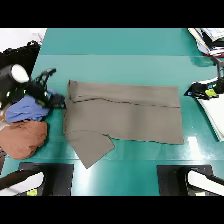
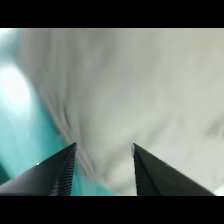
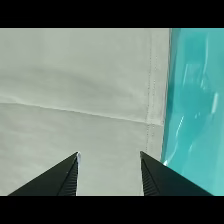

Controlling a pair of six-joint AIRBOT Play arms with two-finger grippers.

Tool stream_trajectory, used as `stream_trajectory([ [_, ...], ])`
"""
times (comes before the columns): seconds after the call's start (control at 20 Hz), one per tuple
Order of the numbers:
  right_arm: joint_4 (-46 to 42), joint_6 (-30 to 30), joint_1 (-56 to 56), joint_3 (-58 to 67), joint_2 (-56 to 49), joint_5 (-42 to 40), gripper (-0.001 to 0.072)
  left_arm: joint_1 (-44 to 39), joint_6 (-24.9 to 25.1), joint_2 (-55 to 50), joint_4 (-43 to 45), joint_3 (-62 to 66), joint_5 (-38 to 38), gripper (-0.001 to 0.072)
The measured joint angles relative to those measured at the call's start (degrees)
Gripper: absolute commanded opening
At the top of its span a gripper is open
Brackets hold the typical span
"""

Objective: Fold the shirts.

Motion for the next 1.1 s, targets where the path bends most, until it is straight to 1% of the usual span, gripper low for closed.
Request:
stream_trajectory([
  [0.15, 0.1, 0.0, 0.0, 0.0, 2.9, 0.0, 0.0439, -0.1, -2.6, 10.7, -1.2, -14.0, -0.1, 0.0422],
  [0.3, 0.1, 0.0, 0.0, -0.1, 4.6, 0.0, 0.0439, -0.1, -3.9, 18.0, -6.2, -24.7, 0.4, 0.0423],
  [0.55, 0.2, 0.0, 0.0, -0.1, 6.6, 0.2, 0.0439, -0.1, -3.6, 21.7, -13.5, -35.0, 3.5, 0.0422],
  [0.85, 0.2, 0.0, 0.1, -0.1, 7.8, 0.5, 0.0439, -0.1, -3.2, 22.5, -16.7, -39.3, 9.0, 0.0420],
  [0.9, 0.2, 0.0, 0.1, -0.1, 7.9, 0.7, 0.0438, -0.1, -3.2, 22.6, -17.4, -39.5, 9.9, 0.0249],
  [0.95, 0.2, 0.0, 0.1, -0.1, 8.0, 1.1, 0.0438, -0.1, -3.1, 22.6, -17.7, -39.7, 10.8, 0.0036],
  [1.1, 0.2, 0.0, -0.7, -0.1, 8.0, 3.2, 0.0439, -0.1, -1.9, 22.6, -18.6, -40.0, 12.1, 0.0027],
])
